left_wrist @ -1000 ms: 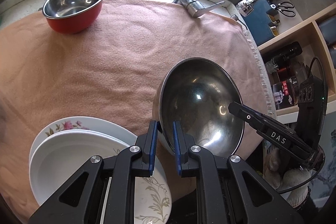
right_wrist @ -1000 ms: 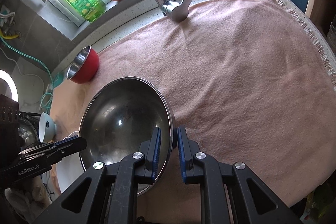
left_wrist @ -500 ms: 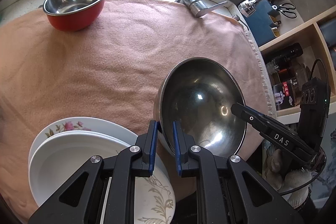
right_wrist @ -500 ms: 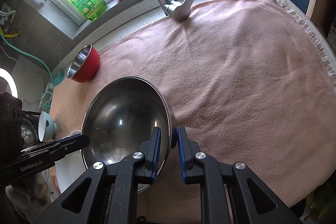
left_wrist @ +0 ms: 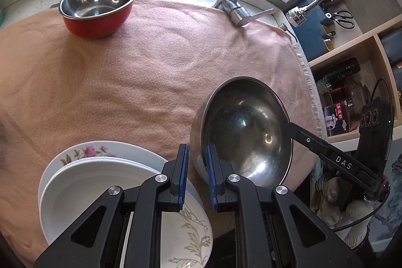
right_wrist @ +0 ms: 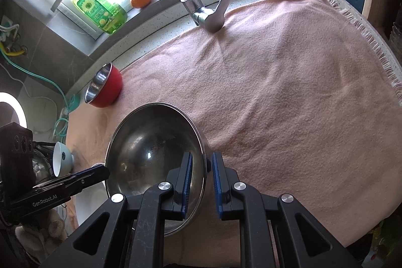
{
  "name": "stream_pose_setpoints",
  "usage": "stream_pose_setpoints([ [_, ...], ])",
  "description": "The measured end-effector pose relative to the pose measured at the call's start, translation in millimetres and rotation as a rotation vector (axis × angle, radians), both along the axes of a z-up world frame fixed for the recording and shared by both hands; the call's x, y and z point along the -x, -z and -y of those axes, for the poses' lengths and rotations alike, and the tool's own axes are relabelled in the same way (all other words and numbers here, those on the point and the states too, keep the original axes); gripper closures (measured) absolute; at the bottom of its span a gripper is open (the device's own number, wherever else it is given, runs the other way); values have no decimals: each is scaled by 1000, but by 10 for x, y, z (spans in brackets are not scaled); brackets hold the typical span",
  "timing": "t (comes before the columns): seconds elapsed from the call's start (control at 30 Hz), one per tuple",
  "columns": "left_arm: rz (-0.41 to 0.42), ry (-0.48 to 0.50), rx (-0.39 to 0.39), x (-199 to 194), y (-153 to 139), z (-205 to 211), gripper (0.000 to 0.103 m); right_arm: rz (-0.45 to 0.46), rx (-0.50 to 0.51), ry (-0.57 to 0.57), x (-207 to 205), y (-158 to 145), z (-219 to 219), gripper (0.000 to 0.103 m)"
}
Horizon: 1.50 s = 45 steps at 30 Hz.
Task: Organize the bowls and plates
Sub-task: 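Lower the large steel bowl onto the plate stack with both grippers, then open both grippers and lift them off the large steel bowl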
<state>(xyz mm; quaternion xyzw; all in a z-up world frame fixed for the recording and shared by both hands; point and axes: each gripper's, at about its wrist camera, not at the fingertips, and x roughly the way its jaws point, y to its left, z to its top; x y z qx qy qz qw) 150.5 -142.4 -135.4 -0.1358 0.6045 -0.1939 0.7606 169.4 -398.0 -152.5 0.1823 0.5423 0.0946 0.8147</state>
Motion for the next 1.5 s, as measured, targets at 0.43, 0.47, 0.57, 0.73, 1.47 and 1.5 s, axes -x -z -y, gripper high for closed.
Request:
stream_pose_setpoints([
  [0.43,-3,-75,57,77,-87,-325,90,40,-16,7,13,-171,-69,85],
  [0.47,1,-80,58,88,-102,-352,91,43,-17,6,12,-182,-76,85],
  [0.57,10,-104,62,105,-147,-464,90,53,-19,-3,10,-226,-113,84],
  [0.73,22,-151,79,133,-227,-675,90,70,-22,-32,2,-330,-199,84],
  [1.47,90,-278,104,283,-558,-1416,91,192,-44,-248,-180,-1034,-979,84],
  [1.5,97,-283,98,281,-577,-1440,90,195,-42,-259,-208,-1047,-1036,84],
])
